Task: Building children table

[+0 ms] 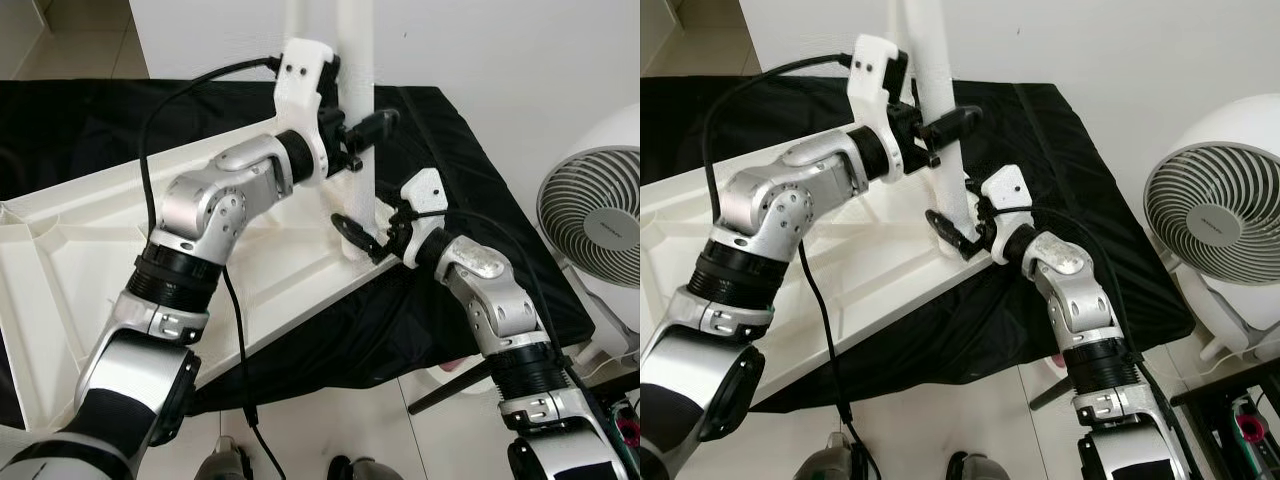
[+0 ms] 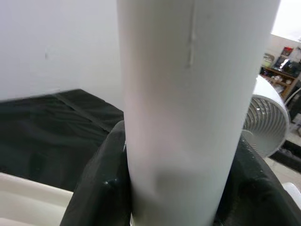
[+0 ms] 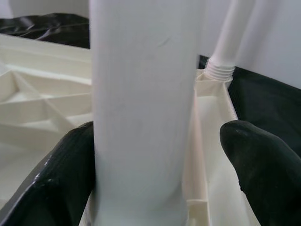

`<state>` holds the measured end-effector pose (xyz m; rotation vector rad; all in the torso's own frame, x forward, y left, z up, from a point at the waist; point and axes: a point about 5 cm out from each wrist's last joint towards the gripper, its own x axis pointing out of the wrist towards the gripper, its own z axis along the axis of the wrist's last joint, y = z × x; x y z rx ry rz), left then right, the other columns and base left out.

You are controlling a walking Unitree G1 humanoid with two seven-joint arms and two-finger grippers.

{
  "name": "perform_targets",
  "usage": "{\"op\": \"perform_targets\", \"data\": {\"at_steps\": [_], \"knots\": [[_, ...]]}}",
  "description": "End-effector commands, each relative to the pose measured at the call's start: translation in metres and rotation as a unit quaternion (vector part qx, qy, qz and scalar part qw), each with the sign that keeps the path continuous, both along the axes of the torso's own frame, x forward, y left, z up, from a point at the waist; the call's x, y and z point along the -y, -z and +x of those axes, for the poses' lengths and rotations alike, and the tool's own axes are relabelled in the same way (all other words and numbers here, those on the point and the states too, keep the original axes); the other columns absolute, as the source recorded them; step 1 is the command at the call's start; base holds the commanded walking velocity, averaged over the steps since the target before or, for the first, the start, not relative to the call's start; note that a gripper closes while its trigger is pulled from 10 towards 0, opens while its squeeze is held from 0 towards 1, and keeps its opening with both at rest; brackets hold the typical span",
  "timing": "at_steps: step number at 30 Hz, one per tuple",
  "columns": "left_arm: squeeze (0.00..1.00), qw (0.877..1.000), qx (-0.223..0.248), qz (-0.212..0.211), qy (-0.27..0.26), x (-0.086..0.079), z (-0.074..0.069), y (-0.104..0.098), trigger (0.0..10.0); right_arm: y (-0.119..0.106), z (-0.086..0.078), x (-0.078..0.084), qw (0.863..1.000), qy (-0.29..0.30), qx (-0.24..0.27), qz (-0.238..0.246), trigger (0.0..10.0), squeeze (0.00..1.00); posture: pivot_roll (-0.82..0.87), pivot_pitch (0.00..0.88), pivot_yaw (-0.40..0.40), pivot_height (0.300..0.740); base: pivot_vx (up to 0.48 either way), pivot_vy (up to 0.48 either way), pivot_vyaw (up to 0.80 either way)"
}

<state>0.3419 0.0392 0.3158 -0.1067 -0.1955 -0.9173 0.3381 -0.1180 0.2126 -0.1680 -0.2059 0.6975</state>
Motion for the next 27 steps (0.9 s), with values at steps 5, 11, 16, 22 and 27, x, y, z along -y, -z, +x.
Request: {"op": "perform_targets", "data": {"at_steps": [5, 11, 16, 22, 27], "knots": [[0.00, 0.994, 0.073, 0.032, -0.068, 0.006, 0.005, -0.013, 10.0, -0.005, 0.006, -0.008, 0.998, 0.050, 0.017, 0.038, 10.0, 0.00, 0.06, 0.080, -0.079, 0.740, 0.000, 0.000, 0.00], [0.00, 0.992, 0.082, 0.004, -0.098, 0.013, 0.007, -0.023, 10.0, -0.008, 0.011, -0.017, 0.992, 0.096, 0.022, 0.079, 10.0, 0.00, 0.05, 0.077, -0.061, 0.740, 0.000, 0.000, 0.00], [0.00, 0.991, 0.076, -0.037, -0.104, 0.023, 0.001, -0.033, 10.0, -0.012, 0.016, -0.021, 0.983, 0.144, 0.029, 0.108, 10.0, 0.00, 0.06, 0.077, -0.054, 0.740, 0.000, 0.000, 0.00], [0.00, 0.989, 0.081, -0.064, -0.102, 0.039, -0.006, -0.036, 10.0, -0.017, 0.021, -0.029, 0.969, 0.192, 0.048, 0.147, 10.0, 0.00, 0.08, 0.084, -0.059, 0.740, 0.000, 0.000, 0.00], [0.00, 0.986, 0.104, -0.032, -0.130, 0.043, -0.005, -0.030, 10.0, -0.020, 0.022, -0.030, 0.954, 0.247, 0.059, 0.161, 10.0, 0.00, 0.08, 0.093, -0.065, 0.740, 0.000, 0.000, 0.00]]}}
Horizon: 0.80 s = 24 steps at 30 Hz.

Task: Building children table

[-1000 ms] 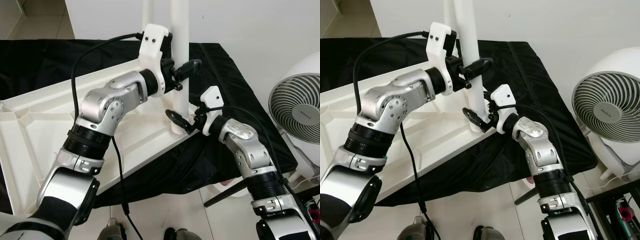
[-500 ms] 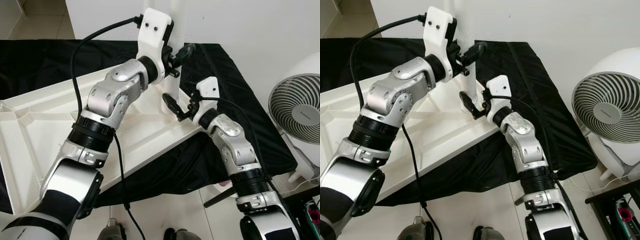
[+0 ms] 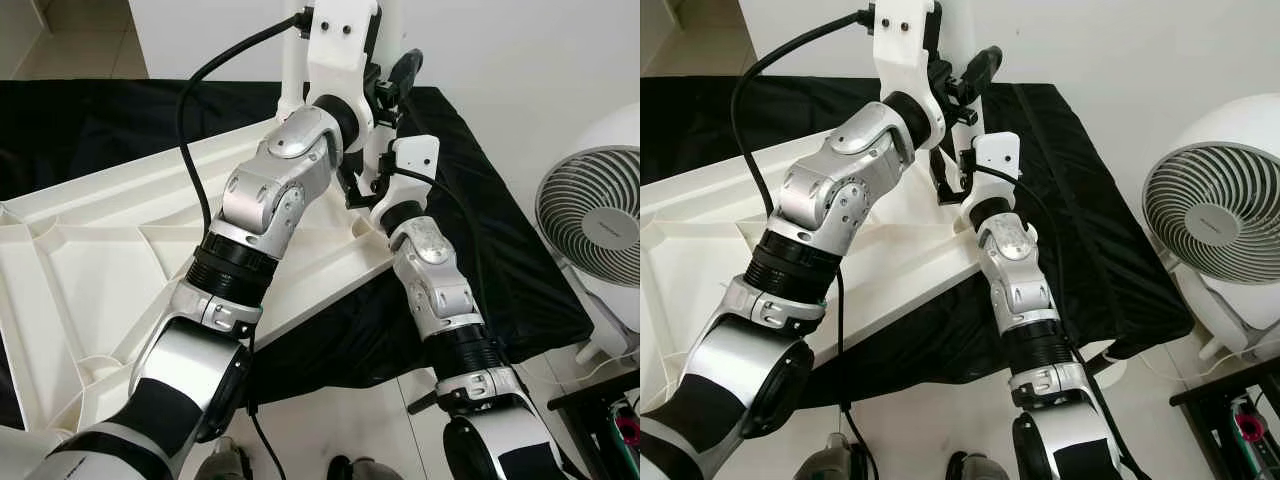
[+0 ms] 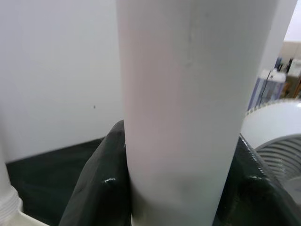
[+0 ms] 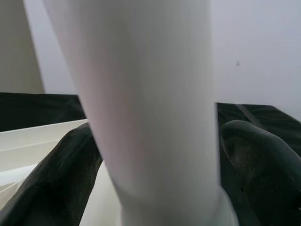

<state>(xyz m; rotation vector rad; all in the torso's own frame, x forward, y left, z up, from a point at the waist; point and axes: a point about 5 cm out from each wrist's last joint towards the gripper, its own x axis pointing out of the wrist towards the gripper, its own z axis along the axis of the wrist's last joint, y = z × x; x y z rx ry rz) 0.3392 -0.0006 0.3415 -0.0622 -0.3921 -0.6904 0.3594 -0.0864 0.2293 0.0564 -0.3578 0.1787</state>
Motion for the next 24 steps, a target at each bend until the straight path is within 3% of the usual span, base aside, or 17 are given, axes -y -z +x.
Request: {"op": "perform_targets", "data": {"at_steps": [1, 11, 24], "knots": [[0.00, 0.999, 0.021, 0.009, -0.026, 0.004, -0.001, -0.002, 10.0, -0.003, 0.001, -0.001, 1.000, 0.023, 0.008, -0.004, 10.0, 0.00, 0.08, 0.099, -0.072, 0.740, 0.000, 0.000, 0.00], [0.00, 0.995, 0.045, 0.051, -0.073, 0.012, 0.002, 0.012, 10.0, -0.007, -0.002, -0.011, 0.994, 0.087, 0.023, -0.069, 10.0, 0.00, 0.07, 0.119, -0.080, 0.740, 0.000, 0.000, 0.00], [0.00, 0.997, 0.044, 0.041, -0.058, 0.017, 0.000, 0.008, 10.0, -0.008, -0.002, -0.014, 0.994, 0.086, 0.048, -0.046, 10.0, 0.00, 0.08, 0.124, -0.075, 0.740, 0.000, 0.000, 0.00]]}}
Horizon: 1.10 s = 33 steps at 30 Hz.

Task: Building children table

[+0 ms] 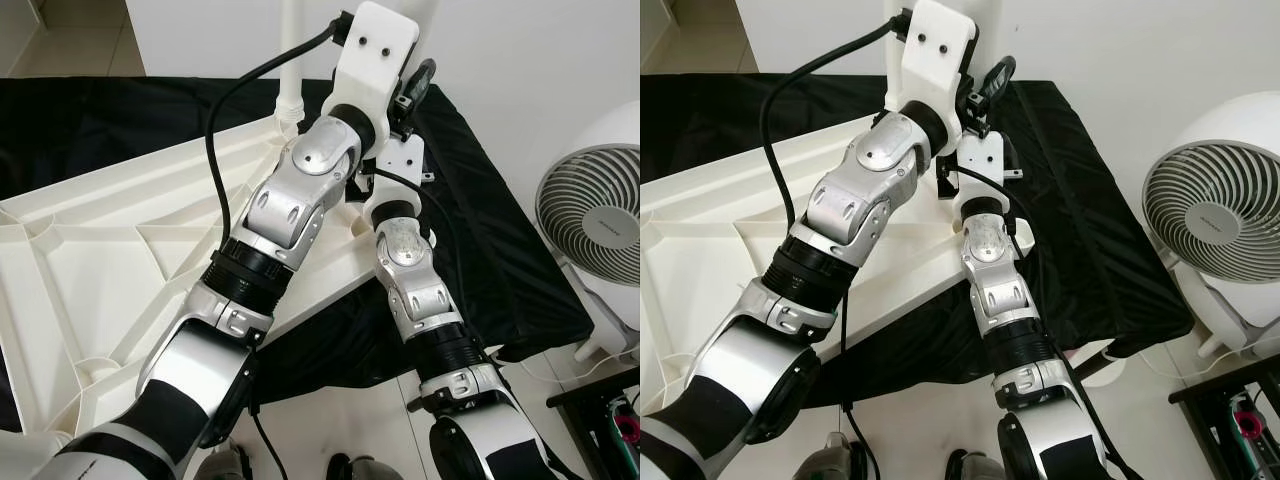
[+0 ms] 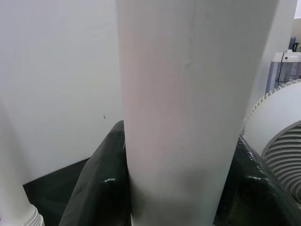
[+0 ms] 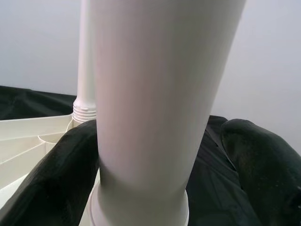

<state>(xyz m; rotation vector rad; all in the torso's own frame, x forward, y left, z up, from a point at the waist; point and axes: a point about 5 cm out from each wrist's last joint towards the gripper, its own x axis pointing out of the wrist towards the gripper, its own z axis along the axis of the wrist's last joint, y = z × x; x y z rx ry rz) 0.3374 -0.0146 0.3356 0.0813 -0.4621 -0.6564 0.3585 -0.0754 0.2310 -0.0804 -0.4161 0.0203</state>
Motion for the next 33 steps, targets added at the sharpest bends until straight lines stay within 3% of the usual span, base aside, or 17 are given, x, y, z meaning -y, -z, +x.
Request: {"op": "perform_targets", "data": {"at_steps": [1, 3, 19, 20, 21, 22, 23, 26, 27, 33], "knots": [[0.00, 1.000, -0.008, -0.010, -0.026, 0.003, 0.001, 0.002, 10.0, -0.010, -0.001, -0.003, 0.999, -0.008, 0.030, 0.008, 10.0, 0.00, 0.08, 0.123, -0.075, 0.740, 0.000, 0.000, 0.00], [0.00, 1.000, -0.010, -0.019, -0.021, 0.003, 0.002, -0.002, 10.0, -0.016, -0.003, -0.002, 0.997, -0.031, 0.060, 0.046, 10.0, 0.00, 0.08, 0.122, -0.075, 0.740, 0.000, 0.000, 0.00], [0.00, 0.999, -0.005, -0.029, -0.024, 0.001, 0.003, -0.006, 10.0, -0.013, -0.001, 0.002, 0.997, -0.015, 0.063, 0.045, 10.0, 0.00, 0.08, 0.120, -0.084, 0.740, 0.000, 0.000, 0.00], [0.00, 0.999, -0.005, -0.029, -0.025, 0.001, 0.003, -0.006, 10.0, -0.013, 0.000, 0.002, 0.997, -0.012, 0.066, 0.043, 9.4, 0.00, 0.08, 0.119, -0.084, 0.740, 0.000, 0.000, 0.00], [0.00, 0.999, -0.005, -0.029, -0.025, 0.001, 0.003, -0.006, 10.0, -0.014, 0.000, 0.003, 0.997, -0.013, 0.069, 0.043, 4.6, 0.00, 0.08, 0.118, -0.085, 0.740, 0.000, 0.000, 0.00], [0.00, 0.999, -0.005, -0.029, -0.025, 0.001, 0.003, -0.006, 10.0, -0.014, 0.000, 0.003, 0.997, -0.013, 0.069, 0.043, 4.6, 0.00, 0.08, 0.118, -0.085, 0.740, 0.000, 0.000, 0.00], [0.00, 0.999, -0.005, -0.029, -0.024, 0.001, 0.002, -0.006, 10.0, -0.014, 0.001, 0.003, 0.996, -0.013, 0.071, 0.044, 2.2, 0.00, 0.08, 0.118, -0.084, 0.740, 0.000, 0.000, 0.00], [0.00, 0.999, -0.005, -0.030, -0.023, 0.001, 0.002, -0.006, 10.0, -0.014, 0.001, 0.004, 0.996, -0.013, 0.072, 0.045, 2.3, 0.00, 0.08, 0.118, -0.084, 0.740, 0.000, 0.000, 0.00], [0.00, 0.999, -0.005, -0.030, -0.022, 0.002, 0.002, -0.006, 10.0, -0.014, 0.001, 0.004, 0.996, -0.010, 0.073, 0.045, 0.0, 0.00, 0.08, 0.116, -0.084, 0.740, 0.000, 0.000, 0.00], [0.00, 0.999, -0.003, -0.031, -0.021, 0.002, 0.001, -0.007, 10.0, -0.013, 0.003, 0.007, 0.996, -0.002, 0.070, 0.056, 0.0, 0.00, 0.08, 0.114, -0.086, 0.740, 0.000, 0.000, 0.00]]}}
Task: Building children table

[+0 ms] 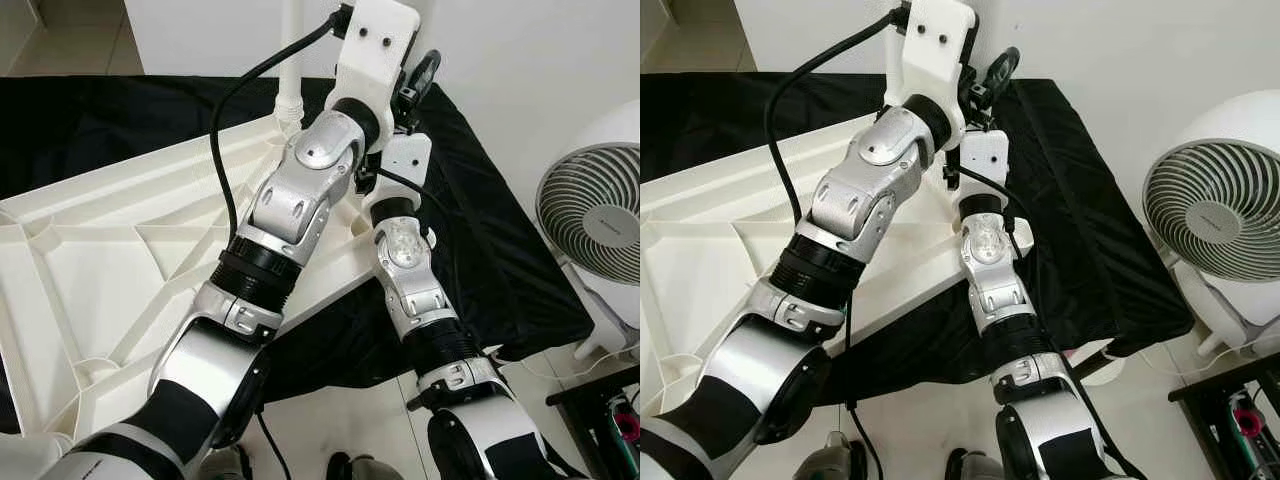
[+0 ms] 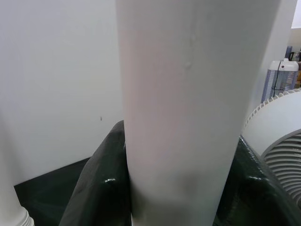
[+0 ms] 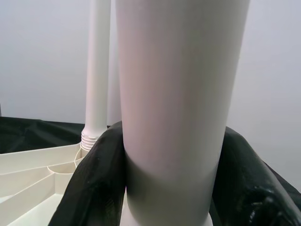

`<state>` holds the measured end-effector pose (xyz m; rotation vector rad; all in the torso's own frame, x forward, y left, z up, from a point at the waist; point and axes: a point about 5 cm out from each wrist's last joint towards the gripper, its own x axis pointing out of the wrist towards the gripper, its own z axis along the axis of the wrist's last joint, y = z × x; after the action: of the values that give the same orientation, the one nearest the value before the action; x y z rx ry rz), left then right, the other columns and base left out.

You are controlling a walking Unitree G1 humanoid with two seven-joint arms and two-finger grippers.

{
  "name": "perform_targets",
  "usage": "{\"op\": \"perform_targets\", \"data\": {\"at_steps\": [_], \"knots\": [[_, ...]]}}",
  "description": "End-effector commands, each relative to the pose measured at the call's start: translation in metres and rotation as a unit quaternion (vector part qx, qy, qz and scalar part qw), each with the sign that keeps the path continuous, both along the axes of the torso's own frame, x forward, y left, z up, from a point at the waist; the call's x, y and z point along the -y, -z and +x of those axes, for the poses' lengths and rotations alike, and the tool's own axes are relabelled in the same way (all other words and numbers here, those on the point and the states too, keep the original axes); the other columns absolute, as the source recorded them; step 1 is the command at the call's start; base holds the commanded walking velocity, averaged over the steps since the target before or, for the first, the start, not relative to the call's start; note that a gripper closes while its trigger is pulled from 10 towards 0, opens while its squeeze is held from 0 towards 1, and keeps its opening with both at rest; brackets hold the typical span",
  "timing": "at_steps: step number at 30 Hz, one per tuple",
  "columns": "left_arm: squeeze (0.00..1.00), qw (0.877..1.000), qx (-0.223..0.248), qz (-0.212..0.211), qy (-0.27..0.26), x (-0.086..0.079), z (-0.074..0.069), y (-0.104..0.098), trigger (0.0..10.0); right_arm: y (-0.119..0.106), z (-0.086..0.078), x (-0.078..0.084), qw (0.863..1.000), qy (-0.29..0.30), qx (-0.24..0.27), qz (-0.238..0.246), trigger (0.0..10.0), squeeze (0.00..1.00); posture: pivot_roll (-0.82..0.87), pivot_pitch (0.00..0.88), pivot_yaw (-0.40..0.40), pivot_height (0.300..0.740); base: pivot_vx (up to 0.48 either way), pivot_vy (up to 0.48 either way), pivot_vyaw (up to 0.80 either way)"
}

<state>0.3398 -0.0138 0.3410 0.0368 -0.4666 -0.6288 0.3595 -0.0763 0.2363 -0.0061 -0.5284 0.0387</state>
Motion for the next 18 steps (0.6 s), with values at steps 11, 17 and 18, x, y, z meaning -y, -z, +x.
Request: {"op": "perform_targets", "data": {"at_steps": [11, 17, 18], "knots": [[1.00, 0.999, -0.005, -0.042, 0.011, 0.002, -0.006, -0.005, 10.0, -0.008, 0.007, 0.016, 0.998, 0.053, 0.002, 0.033, 10.0, 0.00, 0.09, 0.109, -0.087, 0.740, 0.000, 0.000, 0.00], [1.00, 0.998, -0.011, -0.056, 0.028, 0.002, -0.007, -0.005, 10.0, -0.008, 0.008, 0.019, 0.998, 0.058, 0.002, 0.032, 10.0, 0.00, 0.09, 0.108, -0.086, 0.740, 0.000, 0.000, 0.00], [1.00, 0.998, -0.008, -0.052, 0.028, 0.002, -0.007, -0.005, 10.0, -0.007, 0.009, 0.019, 0.998, 0.058, 0.002, 0.031, 10.0, 0.00, 0.09, 0.107, -0.086, 0.740, 0.000, 0.000, 0.00]]}}
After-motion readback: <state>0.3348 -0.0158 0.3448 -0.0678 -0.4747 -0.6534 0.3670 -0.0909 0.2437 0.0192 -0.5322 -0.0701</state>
